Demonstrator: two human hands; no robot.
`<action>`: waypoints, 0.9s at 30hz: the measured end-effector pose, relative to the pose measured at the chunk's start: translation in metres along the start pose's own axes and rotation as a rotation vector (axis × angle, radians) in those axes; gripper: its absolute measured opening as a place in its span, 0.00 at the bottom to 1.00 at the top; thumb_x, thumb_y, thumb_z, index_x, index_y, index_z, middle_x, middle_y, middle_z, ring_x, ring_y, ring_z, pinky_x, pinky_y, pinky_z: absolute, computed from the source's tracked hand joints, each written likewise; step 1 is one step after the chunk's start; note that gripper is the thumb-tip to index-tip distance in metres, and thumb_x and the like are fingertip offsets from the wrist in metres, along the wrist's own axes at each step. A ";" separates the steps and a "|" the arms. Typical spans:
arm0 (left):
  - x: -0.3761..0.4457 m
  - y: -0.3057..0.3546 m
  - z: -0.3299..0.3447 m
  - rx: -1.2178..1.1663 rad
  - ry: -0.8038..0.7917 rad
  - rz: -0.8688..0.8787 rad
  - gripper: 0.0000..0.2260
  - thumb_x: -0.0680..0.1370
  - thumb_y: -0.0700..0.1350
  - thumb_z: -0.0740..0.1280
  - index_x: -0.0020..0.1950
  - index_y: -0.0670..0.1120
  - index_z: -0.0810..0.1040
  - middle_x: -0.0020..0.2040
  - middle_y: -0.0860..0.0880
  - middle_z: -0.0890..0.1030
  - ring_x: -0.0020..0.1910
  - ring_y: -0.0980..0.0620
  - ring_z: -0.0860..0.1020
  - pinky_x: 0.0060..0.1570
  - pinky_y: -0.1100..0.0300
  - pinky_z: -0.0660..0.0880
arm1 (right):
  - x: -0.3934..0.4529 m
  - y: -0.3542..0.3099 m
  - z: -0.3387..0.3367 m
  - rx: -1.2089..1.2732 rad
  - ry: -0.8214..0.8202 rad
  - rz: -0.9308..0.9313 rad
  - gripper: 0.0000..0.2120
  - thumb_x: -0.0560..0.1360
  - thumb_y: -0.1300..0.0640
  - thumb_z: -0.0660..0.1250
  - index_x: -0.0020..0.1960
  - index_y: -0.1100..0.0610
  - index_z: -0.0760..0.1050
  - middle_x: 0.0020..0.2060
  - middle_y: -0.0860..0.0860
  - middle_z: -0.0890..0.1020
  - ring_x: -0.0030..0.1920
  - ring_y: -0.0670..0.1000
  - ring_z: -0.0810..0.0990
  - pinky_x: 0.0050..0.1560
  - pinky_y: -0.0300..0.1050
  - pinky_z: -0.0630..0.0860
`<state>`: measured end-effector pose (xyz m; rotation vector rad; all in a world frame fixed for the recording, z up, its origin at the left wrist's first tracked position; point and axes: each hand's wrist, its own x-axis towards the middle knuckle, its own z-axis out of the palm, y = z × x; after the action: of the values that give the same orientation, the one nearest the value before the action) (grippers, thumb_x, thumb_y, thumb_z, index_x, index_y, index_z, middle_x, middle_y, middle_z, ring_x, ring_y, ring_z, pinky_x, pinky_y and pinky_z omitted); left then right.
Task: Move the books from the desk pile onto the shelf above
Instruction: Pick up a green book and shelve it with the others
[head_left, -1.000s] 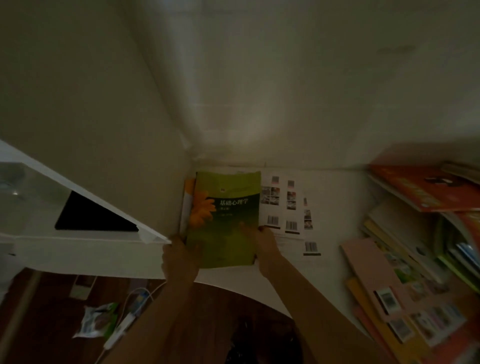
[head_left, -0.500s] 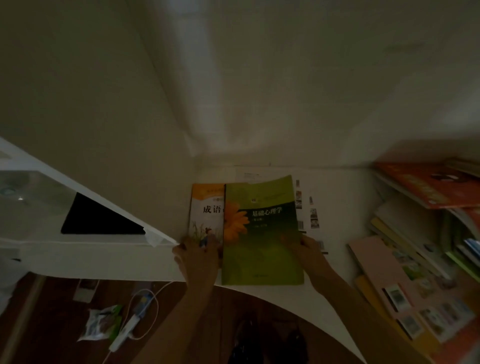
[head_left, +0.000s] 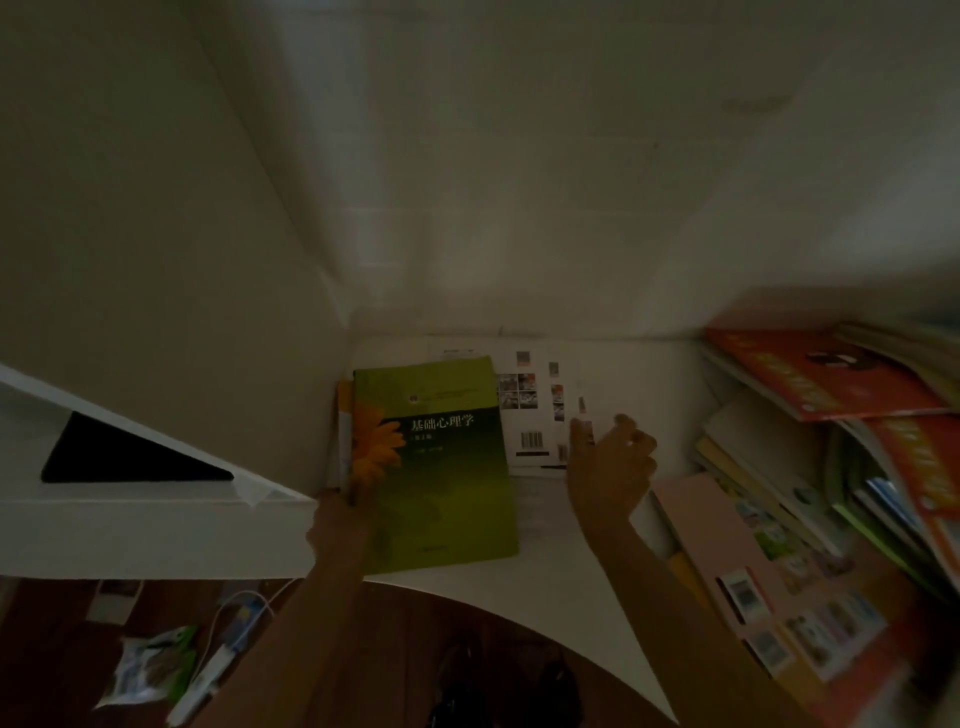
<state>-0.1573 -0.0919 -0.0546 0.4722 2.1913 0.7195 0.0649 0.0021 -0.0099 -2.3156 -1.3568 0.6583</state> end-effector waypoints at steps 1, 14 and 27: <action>0.002 -0.001 0.001 -0.014 -0.005 0.003 0.22 0.79 0.55 0.60 0.62 0.39 0.74 0.58 0.36 0.77 0.58 0.36 0.74 0.60 0.40 0.69 | 0.007 -0.002 0.001 0.042 -0.053 0.115 0.32 0.77 0.43 0.62 0.71 0.62 0.60 0.67 0.64 0.65 0.63 0.64 0.66 0.60 0.55 0.67; 0.000 0.000 -0.009 -0.138 -0.046 0.038 0.24 0.75 0.61 0.64 0.58 0.42 0.75 0.54 0.47 0.78 0.52 0.46 0.76 0.51 0.51 0.71 | 0.030 -0.026 0.018 0.171 -0.407 0.028 0.28 0.72 0.46 0.71 0.63 0.63 0.70 0.60 0.58 0.76 0.58 0.58 0.76 0.56 0.52 0.75; -0.026 0.021 0.014 -0.060 -0.097 0.047 0.31 0.69 0.64 0.67 0.55 0.37 0.76 0.53 0.37 0.78 0.50 0.40 0.77 0.51 0.44 0.74 | 0.052 0.053 -0.118 0.468 -0.176 0.096 0.21 0.75 0.62 0.68 0.66 0.61 0.71 0.60 0.60 0.78 0.52 0.59 0.80 0.48 0.54 0.77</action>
<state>-0.1278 -0.0845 -0.0350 0.5186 2.0686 0.7693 0.1917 0.0131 0.0479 -1.9861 -1.0245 1.1011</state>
